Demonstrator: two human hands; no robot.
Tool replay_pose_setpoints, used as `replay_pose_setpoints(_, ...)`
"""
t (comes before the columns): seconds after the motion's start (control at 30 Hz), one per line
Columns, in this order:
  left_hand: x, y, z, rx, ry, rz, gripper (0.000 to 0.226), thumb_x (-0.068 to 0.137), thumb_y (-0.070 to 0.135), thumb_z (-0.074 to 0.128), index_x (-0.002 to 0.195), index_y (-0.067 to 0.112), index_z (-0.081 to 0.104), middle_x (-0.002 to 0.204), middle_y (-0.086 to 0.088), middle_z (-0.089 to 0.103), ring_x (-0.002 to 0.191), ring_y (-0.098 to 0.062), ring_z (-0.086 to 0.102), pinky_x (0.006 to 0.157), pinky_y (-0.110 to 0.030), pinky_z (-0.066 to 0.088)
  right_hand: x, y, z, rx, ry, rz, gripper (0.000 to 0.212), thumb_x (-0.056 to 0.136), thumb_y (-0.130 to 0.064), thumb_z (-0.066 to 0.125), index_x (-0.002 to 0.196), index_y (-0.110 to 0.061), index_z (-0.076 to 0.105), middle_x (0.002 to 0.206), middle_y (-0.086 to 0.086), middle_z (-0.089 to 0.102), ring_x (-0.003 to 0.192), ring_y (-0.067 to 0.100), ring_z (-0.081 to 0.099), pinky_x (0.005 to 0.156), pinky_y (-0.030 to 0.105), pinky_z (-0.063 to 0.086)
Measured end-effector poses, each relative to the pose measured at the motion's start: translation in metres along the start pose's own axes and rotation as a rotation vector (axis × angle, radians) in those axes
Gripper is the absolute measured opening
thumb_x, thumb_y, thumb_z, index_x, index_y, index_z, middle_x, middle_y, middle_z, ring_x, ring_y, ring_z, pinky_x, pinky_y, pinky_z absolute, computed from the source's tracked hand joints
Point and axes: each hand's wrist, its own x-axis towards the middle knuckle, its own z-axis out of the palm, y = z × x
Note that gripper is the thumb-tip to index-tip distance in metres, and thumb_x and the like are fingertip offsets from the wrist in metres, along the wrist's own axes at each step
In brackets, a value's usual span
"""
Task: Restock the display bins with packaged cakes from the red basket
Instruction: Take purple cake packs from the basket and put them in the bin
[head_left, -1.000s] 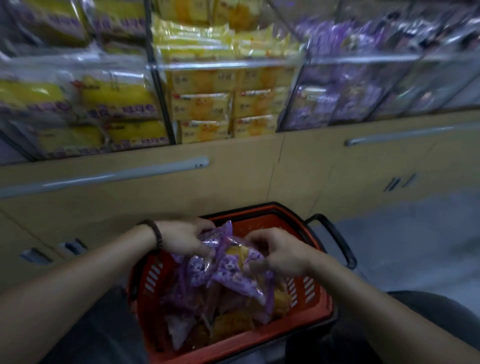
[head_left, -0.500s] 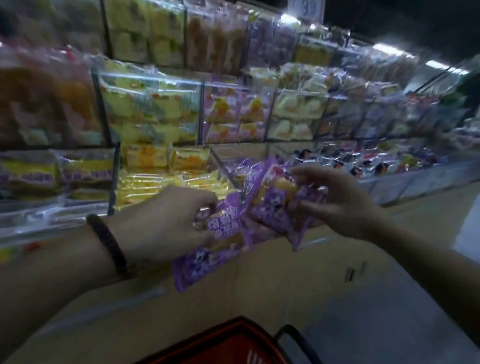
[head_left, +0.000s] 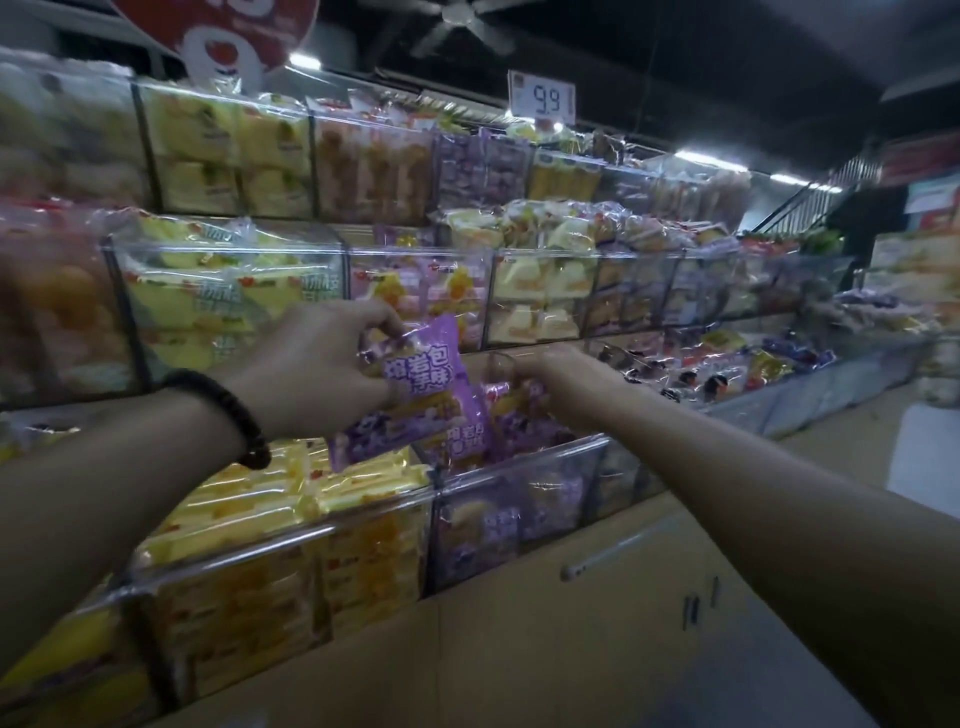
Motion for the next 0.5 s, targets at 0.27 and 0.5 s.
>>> replay_pose_setpoints(0.27,0.049,0.02,0.046,0.001,0.004,0.039,0.037,0.089,0.026,0.081,0.121,0.036,0.063,0.11,0.007,0.061,0.091,-0.013,0.061,0.078,-0.037,0.063,0.015,0.017,0.04,-0.043,-0.089,0.023,0.038,0.082,-0.016,0.085,0.108,-0.042,0.073,0.118,0.001,0.071,0.102,0.024,0.068,0.089,0.042,0.06)
replay_pose_setpoints(0.5,0.072,0.023,0.104,0.146,-0.001,0.061,0.033,0.094,0.033,0.071,0.123,0.047,0.062,0.121,0.006,0.07,0.109,-0.026,0.063,0.102,-0.046,0.05,-0.009,0.034,0.011,0.23,0.108,0.081,0.043,0.088,-0.01,0.077,0.128,-0.022,0.07,0.129,0.001,0.07,0.119,0.021,0.065,0.101,0.037,0.054)
